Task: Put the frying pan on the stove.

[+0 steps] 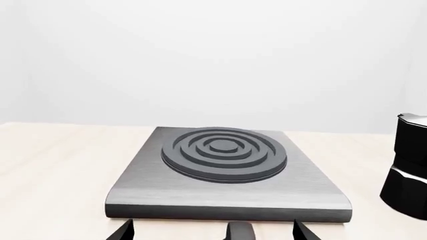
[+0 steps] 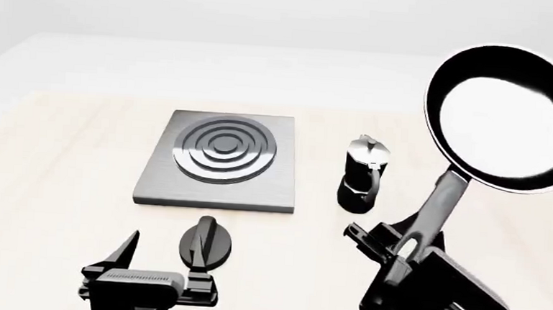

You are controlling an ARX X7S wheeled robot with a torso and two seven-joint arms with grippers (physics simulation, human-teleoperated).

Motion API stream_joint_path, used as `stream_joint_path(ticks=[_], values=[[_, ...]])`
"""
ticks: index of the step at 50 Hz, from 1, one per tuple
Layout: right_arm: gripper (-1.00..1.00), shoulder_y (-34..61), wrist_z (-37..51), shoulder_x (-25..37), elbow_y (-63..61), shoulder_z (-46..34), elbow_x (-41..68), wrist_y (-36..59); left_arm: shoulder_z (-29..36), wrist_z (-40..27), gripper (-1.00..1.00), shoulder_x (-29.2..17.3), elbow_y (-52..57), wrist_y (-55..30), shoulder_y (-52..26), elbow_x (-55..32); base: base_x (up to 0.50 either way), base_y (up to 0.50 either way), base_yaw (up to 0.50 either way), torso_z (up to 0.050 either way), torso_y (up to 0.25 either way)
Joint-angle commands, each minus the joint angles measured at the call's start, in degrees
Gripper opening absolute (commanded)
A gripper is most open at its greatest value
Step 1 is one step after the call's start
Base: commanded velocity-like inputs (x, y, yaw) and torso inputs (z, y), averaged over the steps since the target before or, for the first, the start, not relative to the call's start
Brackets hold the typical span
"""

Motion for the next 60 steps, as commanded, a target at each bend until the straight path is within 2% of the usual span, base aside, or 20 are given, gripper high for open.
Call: stream_joint_path(ticks=[1,26,47,60], values=[[-1.0,0.82,-5.41,1.36,-0.91,-2.1,-1.07,-3.75,0.05,-0.16,1.0,-0.11,-0.16,0.44,0.15,-0.05,0.0,0.0,0.0,0.0,0.0],[-1.0,2.36,-14.41,3.83,-0.27,-4.44,3.82,-6.38,0.28,-0.79,1.0,-0.57,0.48,-0.32,-0.31,-0.21,0.0,0.0,0.0,0.0,0.002],[-1.0,3.88,-21.83,7.65,-0.89,-8.35,6.04,-3.78,0.37,-1.06,1.0,-0.69,0.11,0.26,-0.17,-0.43,0.0,0.0,0.0,0.0,0.002],[-1.0,5.33,-22.35,8.5,-2.22,-10.43,4.06,-1.37,0.54,-1.22,1.0,-0.71,-0.16,0.28,-0.42,-0.49,0.0,0.0,0.0,0.001,0.002]])
